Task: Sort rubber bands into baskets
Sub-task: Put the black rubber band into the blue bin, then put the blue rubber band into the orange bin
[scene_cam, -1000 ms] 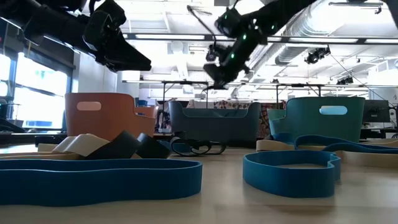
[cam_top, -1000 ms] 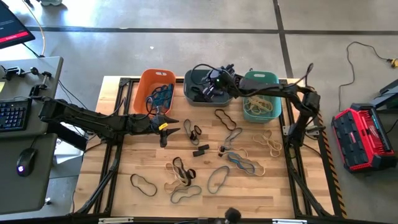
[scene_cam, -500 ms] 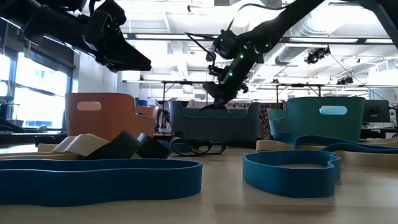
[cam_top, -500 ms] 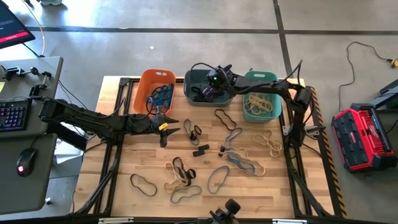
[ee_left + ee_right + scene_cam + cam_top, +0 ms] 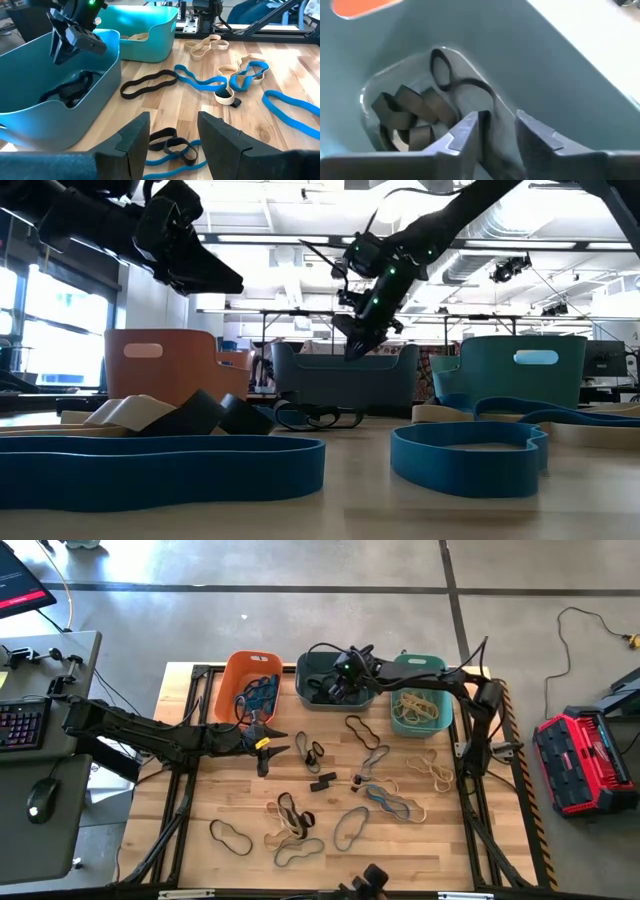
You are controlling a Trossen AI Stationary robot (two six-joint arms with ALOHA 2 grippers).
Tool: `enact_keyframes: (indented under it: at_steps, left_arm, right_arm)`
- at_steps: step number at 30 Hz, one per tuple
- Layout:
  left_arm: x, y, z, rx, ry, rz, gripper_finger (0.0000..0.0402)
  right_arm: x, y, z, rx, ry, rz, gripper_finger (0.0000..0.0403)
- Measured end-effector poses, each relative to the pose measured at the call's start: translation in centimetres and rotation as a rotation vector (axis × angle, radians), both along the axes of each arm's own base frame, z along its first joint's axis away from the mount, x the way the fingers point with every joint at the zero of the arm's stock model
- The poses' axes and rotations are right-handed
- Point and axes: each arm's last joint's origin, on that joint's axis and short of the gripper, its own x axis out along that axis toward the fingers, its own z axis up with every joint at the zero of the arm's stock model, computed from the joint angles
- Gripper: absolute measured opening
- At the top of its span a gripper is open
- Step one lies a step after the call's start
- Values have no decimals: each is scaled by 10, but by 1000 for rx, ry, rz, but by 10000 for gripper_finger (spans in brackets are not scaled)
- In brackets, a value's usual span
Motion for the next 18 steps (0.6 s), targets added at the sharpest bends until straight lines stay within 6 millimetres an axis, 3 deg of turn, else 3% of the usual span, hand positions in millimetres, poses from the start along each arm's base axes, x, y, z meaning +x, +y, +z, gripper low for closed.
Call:
enact_keyframes:
  at_steps: [4,10,18]
  left_arm:
    - [0,0,0,6,0,2,158]
    - [0,0,-1,5,15,-3,158]
    - [0,0,-2,14,20,-6,158]
  right_arm:
    - [-1,12,15,-37,-12,-31,126]
    - [4,47,39,-128,-14,22,12]
    - [17,84,41,-135,-21,110,2]
